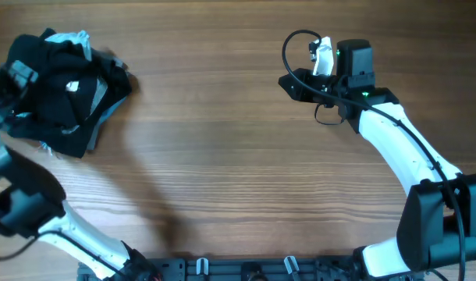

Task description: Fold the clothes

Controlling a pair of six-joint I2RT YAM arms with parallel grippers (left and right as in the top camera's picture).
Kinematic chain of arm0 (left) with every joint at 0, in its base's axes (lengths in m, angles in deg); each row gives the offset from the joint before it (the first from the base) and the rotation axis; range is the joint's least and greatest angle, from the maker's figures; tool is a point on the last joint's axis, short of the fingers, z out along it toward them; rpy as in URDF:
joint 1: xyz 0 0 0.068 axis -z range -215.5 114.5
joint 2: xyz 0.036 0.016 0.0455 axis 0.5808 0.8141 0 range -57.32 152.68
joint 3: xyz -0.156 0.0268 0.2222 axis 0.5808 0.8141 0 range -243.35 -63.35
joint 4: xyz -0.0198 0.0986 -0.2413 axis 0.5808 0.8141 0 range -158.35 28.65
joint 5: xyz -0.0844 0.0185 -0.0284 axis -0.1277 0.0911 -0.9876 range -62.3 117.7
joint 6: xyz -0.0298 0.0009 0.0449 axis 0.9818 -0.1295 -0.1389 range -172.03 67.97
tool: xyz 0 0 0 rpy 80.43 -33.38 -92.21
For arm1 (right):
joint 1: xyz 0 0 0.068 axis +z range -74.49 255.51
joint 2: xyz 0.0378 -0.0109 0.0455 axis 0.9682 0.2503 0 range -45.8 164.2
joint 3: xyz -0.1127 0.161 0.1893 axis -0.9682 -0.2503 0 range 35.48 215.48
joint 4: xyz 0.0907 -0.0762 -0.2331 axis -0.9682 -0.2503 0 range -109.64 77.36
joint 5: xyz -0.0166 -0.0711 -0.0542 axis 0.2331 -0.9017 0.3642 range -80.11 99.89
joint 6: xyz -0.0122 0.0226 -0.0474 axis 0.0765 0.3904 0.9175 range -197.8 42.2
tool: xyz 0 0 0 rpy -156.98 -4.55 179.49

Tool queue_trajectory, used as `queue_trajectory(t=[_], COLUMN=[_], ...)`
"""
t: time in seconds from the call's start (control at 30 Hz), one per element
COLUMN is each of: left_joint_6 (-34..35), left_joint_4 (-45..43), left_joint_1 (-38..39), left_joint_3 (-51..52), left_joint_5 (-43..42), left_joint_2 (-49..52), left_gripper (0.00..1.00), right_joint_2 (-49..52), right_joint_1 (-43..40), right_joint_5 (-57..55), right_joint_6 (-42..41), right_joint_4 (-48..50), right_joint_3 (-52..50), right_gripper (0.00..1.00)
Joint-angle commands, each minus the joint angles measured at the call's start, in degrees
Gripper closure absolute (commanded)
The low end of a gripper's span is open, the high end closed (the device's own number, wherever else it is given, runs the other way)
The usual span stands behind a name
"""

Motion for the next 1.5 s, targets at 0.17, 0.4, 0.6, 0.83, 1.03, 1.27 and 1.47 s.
queue_trajectory(t=[0.17,0.4,0.6,0.83,1.03,1.27,1.47], left_joint_6=[-2.54,-6.88,-6.71,-7.15,-7.74,-12.26,-12.26], left_joint_4=[-1.22,-2.16,-16.52,-2.21,18.29,15.8,15.52], left_joint_1=[-0.02,5.16,5.57,5.99,5.99,6.75,6.75], left_joint_3=[-5.16,2.51,9.09,-1.64,-5.75,-5.75,-5.75], left_joint_5=[-0.26,1.27,2.93,2.36,3.67,4.26,4.26], left_joint_2=[-18.51,-12.09,0.13,-8.46,-28.41,-48.81,-60.81], left_gripper=[0.1,0.94,0.41,0.21,0.0,0.0,0.0], right_joint_2=[-0.35,-0.35,-0.59,-9.64,-26.51,-38.25,-37.99], right_joint_1=[0.07,0.07,0.07,0.07,0.07,0.07,0.09], right_joint_5=[1.36,1.11,1.2,-5.9,-17.92,-22.08,-21.94], right_joint_6=[1.07,1.09,1.07,6.05,16.39,18.16,16.35], right_joint_4=[-0.07,-0.11,-0.26,-2.84,-5.25,-8.17,-10.51], right_joint_3=[0.17,0.17,0.2,2.25,2.32,2.32,2.32], right_gripper=[0.77,0.77,0.74,0.73,0.54,0.0,0.0])
